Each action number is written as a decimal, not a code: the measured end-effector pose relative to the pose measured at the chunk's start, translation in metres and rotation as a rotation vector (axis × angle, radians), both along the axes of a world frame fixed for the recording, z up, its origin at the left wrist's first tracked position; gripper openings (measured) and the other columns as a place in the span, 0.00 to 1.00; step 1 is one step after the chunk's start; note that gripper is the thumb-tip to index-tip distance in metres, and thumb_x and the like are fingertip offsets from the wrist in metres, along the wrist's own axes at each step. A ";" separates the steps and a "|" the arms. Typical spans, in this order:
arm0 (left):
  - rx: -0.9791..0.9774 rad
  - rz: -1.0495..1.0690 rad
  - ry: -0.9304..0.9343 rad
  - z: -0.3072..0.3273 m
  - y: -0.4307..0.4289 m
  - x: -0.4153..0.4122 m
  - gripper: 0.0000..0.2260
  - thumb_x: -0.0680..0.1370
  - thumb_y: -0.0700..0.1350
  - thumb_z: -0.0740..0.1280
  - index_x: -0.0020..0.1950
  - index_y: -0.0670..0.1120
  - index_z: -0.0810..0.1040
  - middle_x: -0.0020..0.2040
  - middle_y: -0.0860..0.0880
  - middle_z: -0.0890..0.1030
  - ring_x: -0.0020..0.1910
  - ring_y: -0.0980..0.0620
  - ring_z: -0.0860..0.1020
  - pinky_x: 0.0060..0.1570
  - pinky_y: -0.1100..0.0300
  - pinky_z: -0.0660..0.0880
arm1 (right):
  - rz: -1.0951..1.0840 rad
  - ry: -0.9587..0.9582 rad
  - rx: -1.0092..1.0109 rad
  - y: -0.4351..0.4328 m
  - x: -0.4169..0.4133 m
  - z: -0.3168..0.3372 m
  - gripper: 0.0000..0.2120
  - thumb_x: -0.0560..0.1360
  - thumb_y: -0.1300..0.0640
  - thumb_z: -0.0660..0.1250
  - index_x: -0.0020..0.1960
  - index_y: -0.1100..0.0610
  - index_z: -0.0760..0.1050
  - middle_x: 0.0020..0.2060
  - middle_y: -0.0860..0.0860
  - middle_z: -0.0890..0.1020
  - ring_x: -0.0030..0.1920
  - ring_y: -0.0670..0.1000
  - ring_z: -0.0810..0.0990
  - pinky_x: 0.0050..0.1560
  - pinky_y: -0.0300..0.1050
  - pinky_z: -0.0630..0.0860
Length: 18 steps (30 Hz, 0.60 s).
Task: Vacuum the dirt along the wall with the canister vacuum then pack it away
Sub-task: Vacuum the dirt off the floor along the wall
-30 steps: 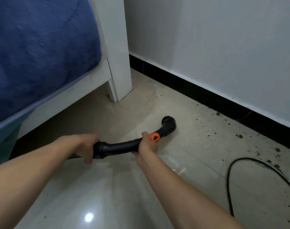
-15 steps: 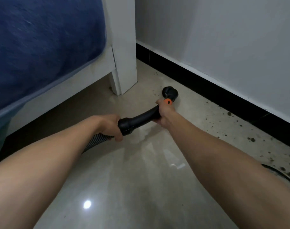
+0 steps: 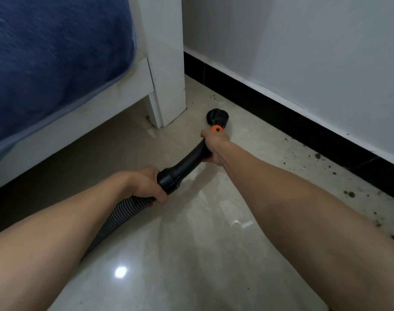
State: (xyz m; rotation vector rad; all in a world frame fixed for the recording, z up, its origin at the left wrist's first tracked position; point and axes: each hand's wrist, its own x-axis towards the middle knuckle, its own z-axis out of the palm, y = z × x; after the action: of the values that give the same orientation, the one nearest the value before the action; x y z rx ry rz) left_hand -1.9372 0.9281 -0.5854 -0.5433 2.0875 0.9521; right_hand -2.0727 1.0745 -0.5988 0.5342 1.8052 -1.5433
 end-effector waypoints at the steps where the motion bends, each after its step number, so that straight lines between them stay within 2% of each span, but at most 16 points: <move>1: 0.008 0.010 -0.010 0.003 0.000 0.006 0.14 0.67 0.34 0.73 0.51 0.40 0.76 0.43 0.41 0.81 0.37 0.46 0.81 0.36 0.58 0.79 | 0.016 -0.001 -0.002 -0.002 0.005 0.002 0.13 0.79 0.58 0.64 0.60 0.59 0.65 0.45 0.58 0.74 0.42 0.56 0.76 0.33 0.52 0.77; 7: 0.026 -0.023 -0.035 0.036 0.013 0.023 0.17 0.70 0.35 0.73 0.56 0.42 0.74 0.52 0.40 0.79 0.41 0.47 0.81 0.41 0.58 0.81 | 0.024 0.004 -0.022 0.012 0.023 0.015 0.13 0.80 0.58 0.64 0.61 0.58 0.65 0.51 0.59 0.74 0.46 0.58 0.77 0.29 0.52 0.75; 9: 0.018 -0.058 -0.027 0.042 0.024 0.023 0.18 0.70 0.35 0.74 0.57 0.40 0.75 0.52 0.39 0.80 0.41 0.46 0.81 0.45 0.55 0.82 | -0.026 -0.007 -0.007 0.028 0.028 0.015 0.14 0.79 0.58 0.65 0.61 0.57 0.65 0.49 0.59 0.75 0.44 0.58 0.77 0.29 0.52 0.75; 12: 0.003 -0.100 -0.016 0.043 0.041 0.023 0.18 0.68 0.36 0.75 0.56 0.38 0.77 0.49 0.39 0.82 0.39 0.44 0.81 0.47 0.49 0.82 | -0.093 -0.020 0.011 0.053 0.037 0.013 0.17 0.78 0.56 0.66 0.64 0.57 0.65 0.50 0.60 0.76 0.45 0.57 0.77 0.29 0.52 0.76; 15: -0.024 -0.135 -0.024 0.045 0.045 0.026 0.18 0.66 0.36 0.76 0.55 0.38 0.78 0.45 0.40 0.81 0.37 0.44 0.81 0.46 0.48 0.82 | -0.123 -0.035 0.008 0.064 0.048 0.012 0.17 0.79 0.56 0.65 0.64 0.59 0.65 0.47 0.59 0.76 0.43 0.57 0.78 0.27 0.51 0.75; 18: -0.066 -0.160 -0.046 0.048 0.032 0.037 0.17 0.67 0.36 0.75 0.54 0.37 0.78 0.45 0.40 0.80 0.39 0.43 0.81 0.48 0.47 0.82 | -0.133 -0.049 -0.015 0.054 0.064 0.014 0.18 0.79 0.56 0.66 0.64 0.60 0.65 0.46 0.59 0.75 0.43 0.57 0.77 0.29 0.51 0.75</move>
State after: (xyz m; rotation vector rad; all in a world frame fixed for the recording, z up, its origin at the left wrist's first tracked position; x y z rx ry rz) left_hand -1.9002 0.9603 -0.5370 -0.4208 2.0928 0.7746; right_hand -2.0085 1.1285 -0.5846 0.6911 1.7502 -1.6167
